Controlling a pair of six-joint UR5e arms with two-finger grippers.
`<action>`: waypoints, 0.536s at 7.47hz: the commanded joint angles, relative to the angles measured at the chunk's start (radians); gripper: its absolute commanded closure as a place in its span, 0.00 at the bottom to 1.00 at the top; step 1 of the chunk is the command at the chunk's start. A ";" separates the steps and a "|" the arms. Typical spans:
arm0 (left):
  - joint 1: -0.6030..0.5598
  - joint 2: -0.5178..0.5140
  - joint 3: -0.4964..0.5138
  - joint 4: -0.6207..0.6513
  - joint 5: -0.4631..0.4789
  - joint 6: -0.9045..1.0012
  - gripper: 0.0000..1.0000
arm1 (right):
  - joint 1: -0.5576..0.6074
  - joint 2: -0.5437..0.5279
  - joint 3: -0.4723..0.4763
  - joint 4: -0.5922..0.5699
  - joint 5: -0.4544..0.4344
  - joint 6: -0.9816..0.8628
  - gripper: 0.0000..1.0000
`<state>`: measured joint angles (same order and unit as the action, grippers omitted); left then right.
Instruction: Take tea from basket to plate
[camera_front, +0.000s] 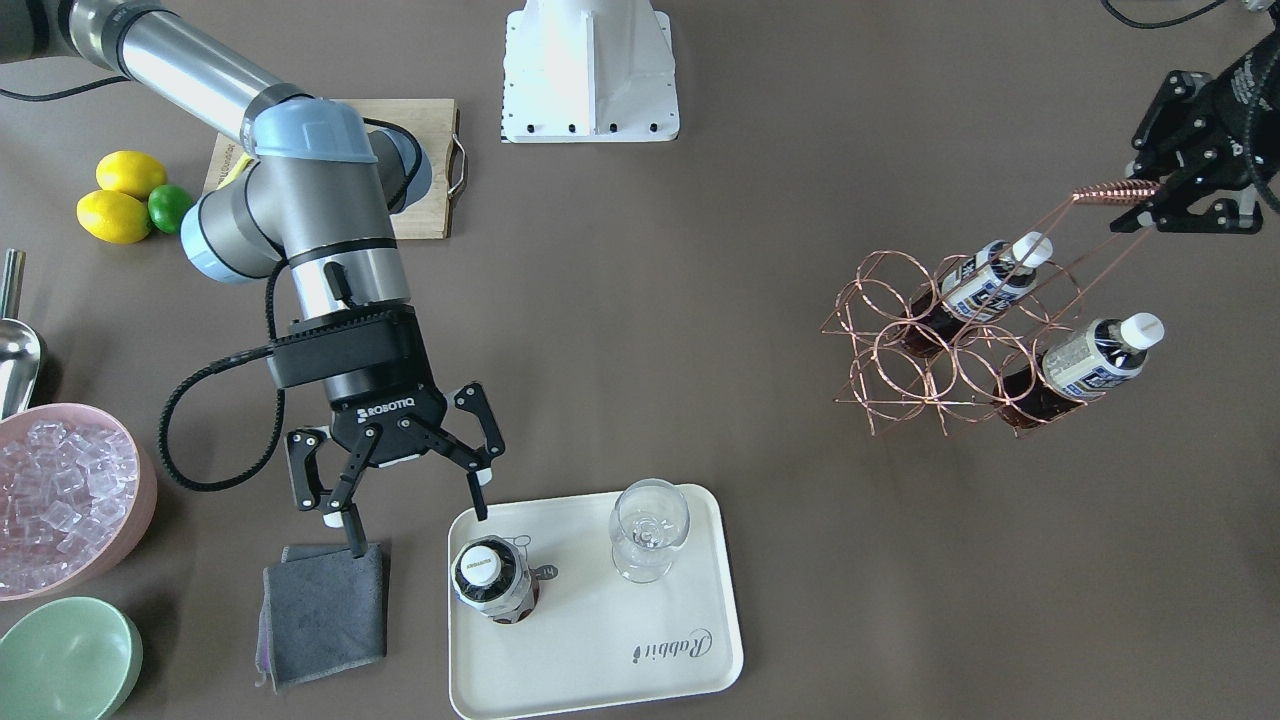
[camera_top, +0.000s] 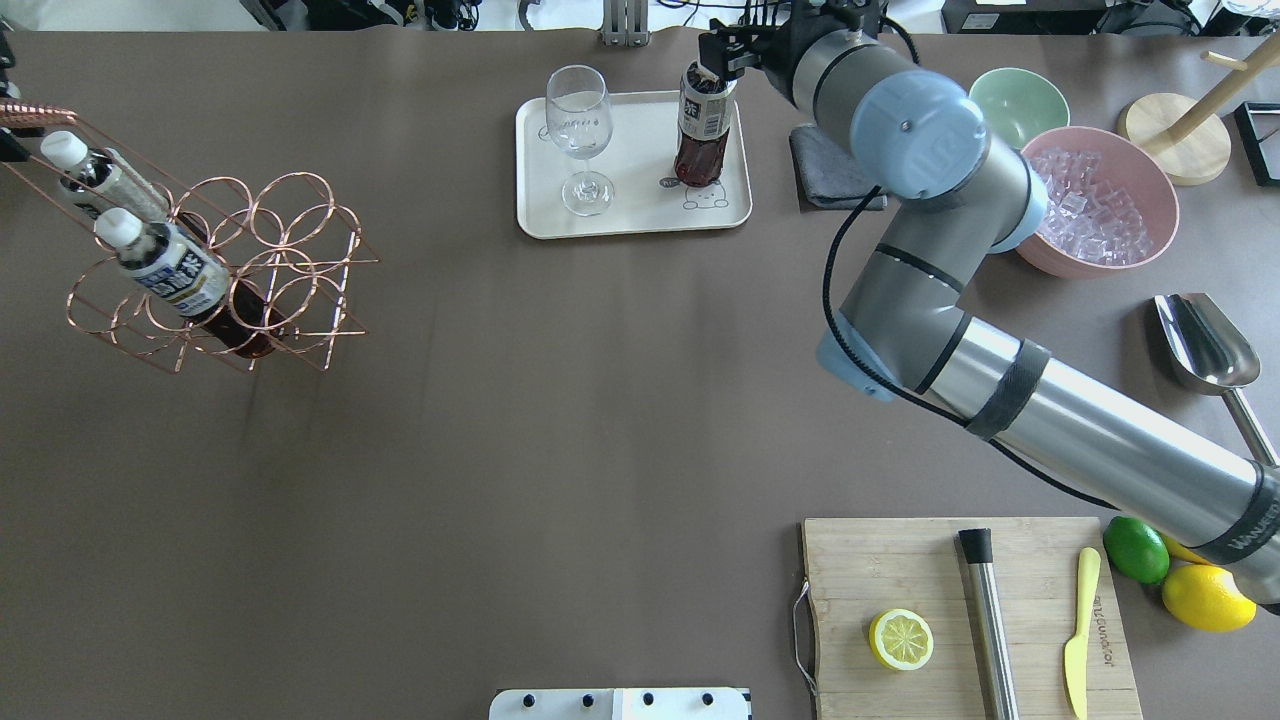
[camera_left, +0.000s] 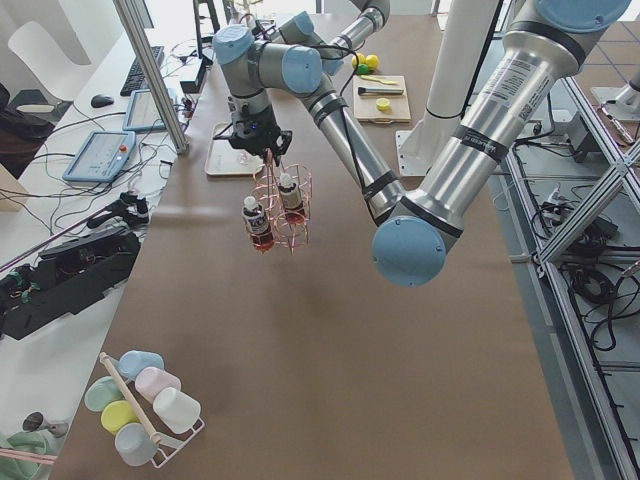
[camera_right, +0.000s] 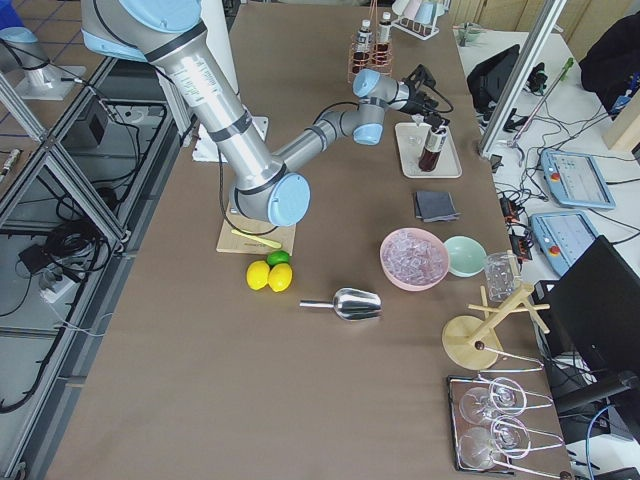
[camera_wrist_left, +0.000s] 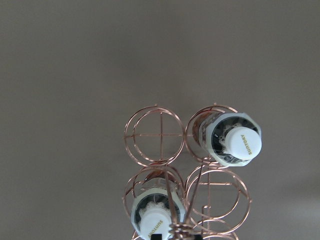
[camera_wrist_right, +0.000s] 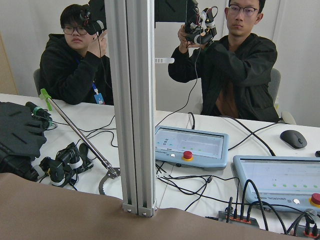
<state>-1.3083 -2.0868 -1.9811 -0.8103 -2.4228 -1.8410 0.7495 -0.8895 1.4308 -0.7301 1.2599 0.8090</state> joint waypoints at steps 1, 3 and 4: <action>-0.176 0.048 0.126 0.045 0.039 0.327 1.00 | 0.185 -0.122 0.141 -0.107 0.398 -0.008 0.00; -0.180 0.021 0.270 0.037 0.039 0.464 1.00 | 0.336 -0.245 0.157 -0.156 0.795 -0.081 0.00; -0.180 0.024 0.321 -0.002 0.039 0.506 1.00 | 0.384 -0.290 0.180 -0.261 0.888 -0.159 0.00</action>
<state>-1.4818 -2.0624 -1.7525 -0.7727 -2.3846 -1.4290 1.0299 -1.0911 1.5808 -0.8649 1.9107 0.7594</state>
